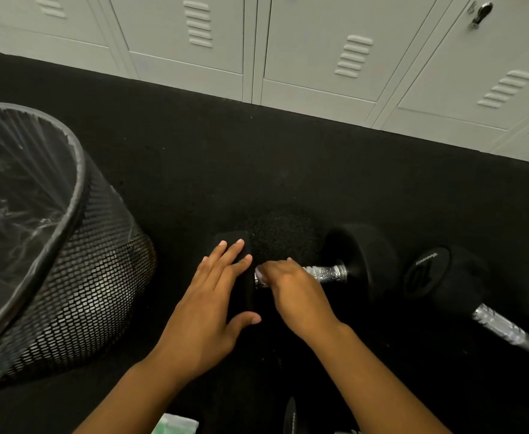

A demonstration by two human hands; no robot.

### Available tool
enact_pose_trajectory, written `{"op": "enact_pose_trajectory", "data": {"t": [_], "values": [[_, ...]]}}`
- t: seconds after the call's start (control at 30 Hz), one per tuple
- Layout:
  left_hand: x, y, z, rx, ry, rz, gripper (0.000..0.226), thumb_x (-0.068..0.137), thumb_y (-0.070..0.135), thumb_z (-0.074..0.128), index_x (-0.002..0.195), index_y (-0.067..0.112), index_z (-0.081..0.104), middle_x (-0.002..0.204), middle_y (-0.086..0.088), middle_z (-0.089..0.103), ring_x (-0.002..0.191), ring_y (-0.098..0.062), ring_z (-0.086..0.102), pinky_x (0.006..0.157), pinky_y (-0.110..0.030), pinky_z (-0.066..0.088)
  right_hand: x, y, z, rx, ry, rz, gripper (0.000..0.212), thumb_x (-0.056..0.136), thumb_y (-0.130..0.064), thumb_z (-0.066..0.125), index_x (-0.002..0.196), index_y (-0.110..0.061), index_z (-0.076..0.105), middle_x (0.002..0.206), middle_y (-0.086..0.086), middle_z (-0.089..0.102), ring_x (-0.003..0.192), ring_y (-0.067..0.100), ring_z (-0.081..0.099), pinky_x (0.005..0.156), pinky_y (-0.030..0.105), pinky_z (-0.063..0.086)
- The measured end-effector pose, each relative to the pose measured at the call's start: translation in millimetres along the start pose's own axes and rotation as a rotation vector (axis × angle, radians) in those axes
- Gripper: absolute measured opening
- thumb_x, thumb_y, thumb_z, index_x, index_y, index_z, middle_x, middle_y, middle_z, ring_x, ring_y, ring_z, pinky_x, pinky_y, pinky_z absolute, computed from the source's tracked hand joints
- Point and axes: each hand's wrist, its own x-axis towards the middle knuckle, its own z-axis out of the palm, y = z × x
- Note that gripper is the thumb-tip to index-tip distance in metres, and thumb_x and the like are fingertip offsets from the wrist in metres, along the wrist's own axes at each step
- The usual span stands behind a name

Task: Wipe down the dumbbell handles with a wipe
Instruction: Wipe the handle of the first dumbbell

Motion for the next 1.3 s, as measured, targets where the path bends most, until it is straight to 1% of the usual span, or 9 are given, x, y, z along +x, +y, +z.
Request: {"op": "enact_pose_trajectory", "data": {"t": [0.07, 0.2, 0.3, 0.53, 0.77, 0.97, 1.13, 1.23, 1.3], "values": [[-0.6, 0.1, -0.1, -0.008, 0.006, -0.001, 0.081, 0.077, 0.046, 0.066, 0.142, 0.029, 0.021, 0.153, 0.019, 0.002, 0.139, 0.002, -0.012, 0.112, -0.027, -0.001, 1.2, 7.6, -6.7, -0.027, -0.042, 0.020, 0.016, 0.093, -0.015, 0.045, 0.090, -0.014, 0.061, 0.087, 0.001, 0.065, 0.085, 0.017, 0.058, 0.100, 0.030, 0.033], [1.0, 1.0, -1.5, 0.001, 0.004, -0.007, 0.082, 0.076, 0.046, 0.066, 0.142, 0.029, 0.020, 0.153, 0.019, 0.002, 0.139, 0.003, -0.013, 0.114, -0.028, 0.001, 18.0, -4.8, -8.3, -0.089, -0.114, 0.069, 0.013, 0.092, -0.017, 0.045, 0.091, -0.014, 0.057, 0.094, 0.007, 0.065, 0.088, 0.028, 0.058, 0.066, 0.032, 0.037], [2.0, 2.2, -3.2, 0.003, -0.013, -0.010, 0.083, 0.077, 0.046, 0.066, 0.143, 0.030, 0.018, 0.152, 0.020, 0.000, 0.138, 0.004, -0.014, 0.115, -0.029, 0.002, 14.2, 1.2, -10.3, -0.040, -0.166, 0.023, 0.017, 0.095, -0.023, 0.043, 0.089, -0.015, 0.057, 0.091, 0.004, 0.062, 0.087, 0.025, 0.057, 0.064, 0.032, 0.039], [1.6, 4.3, -4.6, 0.113, -0.027, 0.017, 0.090, 0.083, 0.051, 0.056, 0.144, 0.034, -0.008, 0.152, 0.017, -0.017, 0.135, 0.000, -0.026, 0.110, -0.025, -0.012, 22.5, -8.4, -16.9, -0.059, -0.244, 0.058, 0.017, 0.089, -0.018, 0.044, 0.097, -0.015, 0.060, 0.090, 0.010, 0.064, 0.084, 0.031, 0.060, 0.068, 0.037, 0.046], [3.0, -0.1, -6.3, 0.165, -0.046, 0.049, 0.086, 0.078, 0.064, 0.039, 0.146, 0.032, -0.004, 0.154, 0.015, -0.011, 0.138, -0.003, -0.020, 0.110, -0.027, -0.008, 11.7, 5.5, -16.4, -0.008, -0.131, 0.034, 0.014, 0.095, -0.024, 0.042, 0.091, -0.016, 0.053, 0.090, 0.005, 0.063, 0.083, 0.025, 0.058, 0.065, 0.034, 0.043], [4.4, -2.4, -6.1, 0.123, -0.053, 0.044, 0.086, 0.077, 0.065, 0.041, 0.146, 0.033, -0.002, 0.154, 0.015, -0.008, 0.139, -0.002, -0.018, 0.111, -0.027, -0.006, 1.6, 8.3, -10.4, -0.002, -0.131, -0.057, 0.024, 0.095, -0.021, 0.042, 0.114, -0.015, 0.056, 0.109, 0.001, 0.062, 0.106, 0.016, 0.053, 0.107, 0.030, 0.022], [2.2, -1.4, -4.9, 0.111, -0.046, 0.048, 0.087, 0.079, 0.060, 0.047, 0.144, 0.035, -0.004, 0.154, 0.017, -0.011, 0.138, -0.001, -0.020, 0.110, -0.026, -0.009, 21.1, -2.9, -13.4, -0.051, -0.249, 0.062, 0.019, 0.094, -0.024, 0.042, 0.095, -0.017, 0.059, 0.094, 0.007, 0.065, 0.089, 0.028, 0.060, 0.073, 0.033, 0.042], [3.2, -3.9, -4.9, 0.121, -0.055, 0.050, 0.086, 0.077, 0.066, 0.039, 0.146, 0.034, -0.002, 0.155, 0.016, -0.007, 0.139, -0.003, -0.017, 0.111, -0.026, -0.006, 7.9, 1.6, -14.2, 0.034, -0.197, -0.034, 0.018, 0.091, -0.013, 0.043, 0.095, -0.015, 0.060, 0.095, 0.002, 0.065, 0.094, 0.019, 0.058, 0.100, 0.035, 0.034], [2.9, -4.6, -4.2, 0.119, -0.063, 0.044, 0.086, 0.076, 0.068, 0.036, 0.146, 0.034, -0.002, 0.155, 0.016, -0.007, 0.140, -0.003, -0.016, 0.110, -0.026, -0.006, 3.7, 11.9, -21.3, 0.106, -0.196, -0.017, 0.022, 0.094, -0.015, 0.042, 0.101, -0.015, 0.062, 0.099, -0.001, 0.067, 0.096, 0.015, 0.058, 0.105, 0.031, 0.026]]}}
